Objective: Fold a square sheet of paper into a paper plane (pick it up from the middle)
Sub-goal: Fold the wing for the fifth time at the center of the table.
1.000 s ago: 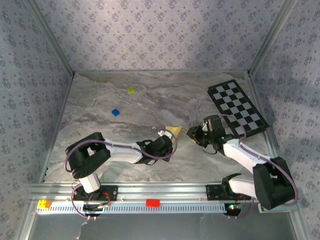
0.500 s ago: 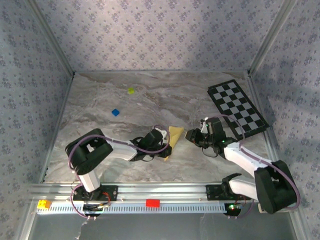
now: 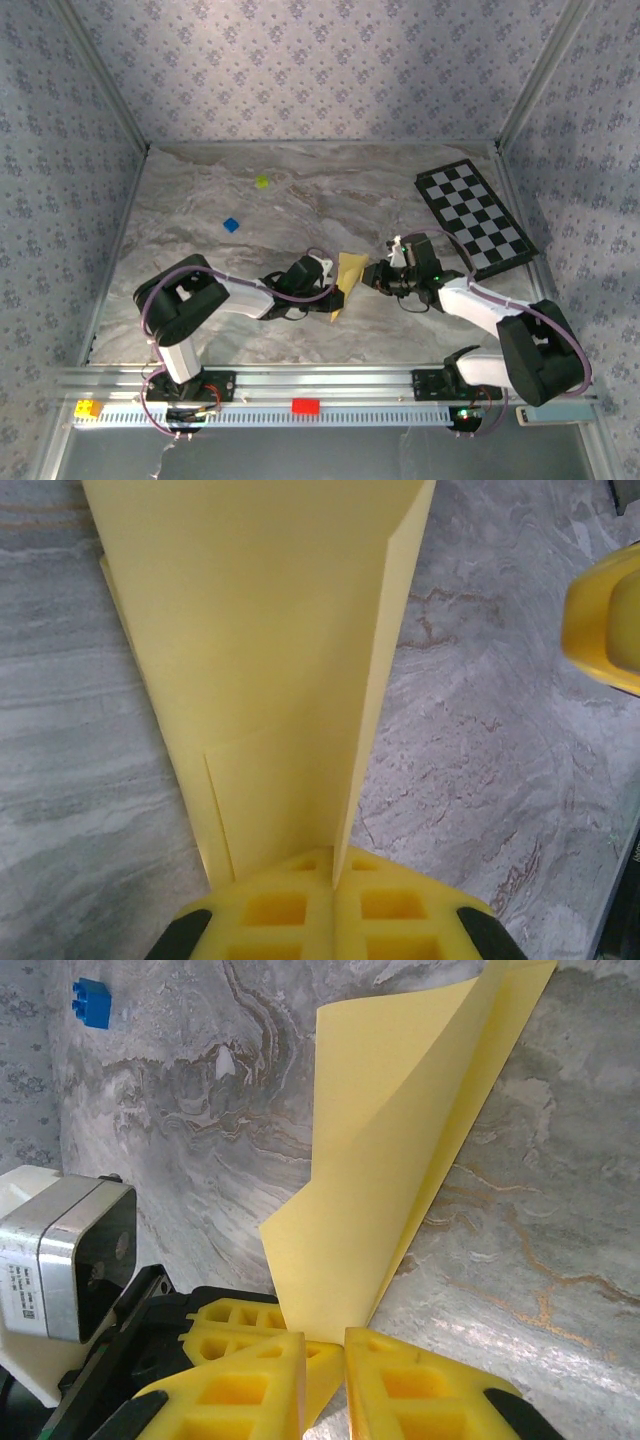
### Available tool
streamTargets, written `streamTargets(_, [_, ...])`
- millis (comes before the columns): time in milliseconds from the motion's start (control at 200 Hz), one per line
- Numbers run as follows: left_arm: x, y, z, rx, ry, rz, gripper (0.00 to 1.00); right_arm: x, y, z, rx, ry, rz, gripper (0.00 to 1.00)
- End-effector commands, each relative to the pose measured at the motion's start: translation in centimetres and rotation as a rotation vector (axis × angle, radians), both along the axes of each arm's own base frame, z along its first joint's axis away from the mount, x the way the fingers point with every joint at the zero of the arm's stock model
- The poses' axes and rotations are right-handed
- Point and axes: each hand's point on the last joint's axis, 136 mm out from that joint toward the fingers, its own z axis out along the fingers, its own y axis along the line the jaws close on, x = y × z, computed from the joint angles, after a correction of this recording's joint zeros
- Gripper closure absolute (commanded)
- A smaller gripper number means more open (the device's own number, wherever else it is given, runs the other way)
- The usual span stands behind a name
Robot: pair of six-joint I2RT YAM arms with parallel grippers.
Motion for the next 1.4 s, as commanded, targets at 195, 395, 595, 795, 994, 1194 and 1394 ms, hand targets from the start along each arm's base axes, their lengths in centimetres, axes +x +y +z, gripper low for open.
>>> streamTargets(195, [-0.6, -0.1, -0.9, -0.009, 0.064, -0.010, 0.97, 0.6, 0.6, 1.0, 0.005, -0.034, 0.026, 0.83])
streamTargets(395, [-0.6, -0.2, -0.9, -0.026, 0.084, -0.012, 0.97, 0.5, 0.6, 0.9, 0.003, -0.035, 0.026, 0.84])
streamTargets(595, [-0.5, -0.3, -1.0, -0.048, 0.101, -0.009, 0.97, 0.6, 1.1, 0.8, 0.021, -0.028, 0.047, 0.87])
streamTargets(795, [-0.5, -0.2, -1.1, -0.073, 0.120, 0.009, 0.97, 0.6, 2.0, 0.7, 0.040, -0.019, 0.076, 0.90])
streamTargets(994, [-0.5, 0.0, -1.0, -0.073, 0.129, 0.014, 0.98, 1.0, 2.2, 0.3, 0.029, -0.013, 0.071, 0.90])
streamTargets(1194, [-0.5, -0.1, -1.1, -0.072, 0.139, 0.016, 0.98, 1.1, 2.2, 0.3, 0.022, -0.009, 0.072, 0.90])
streamTargets(1394, [-0.6, 0.1, -1.2, -0.070, 0.147, 0.020, 0.98, 1.1, 1.9, 0.1, 0.016, -0.003, 0.065, 0.90])
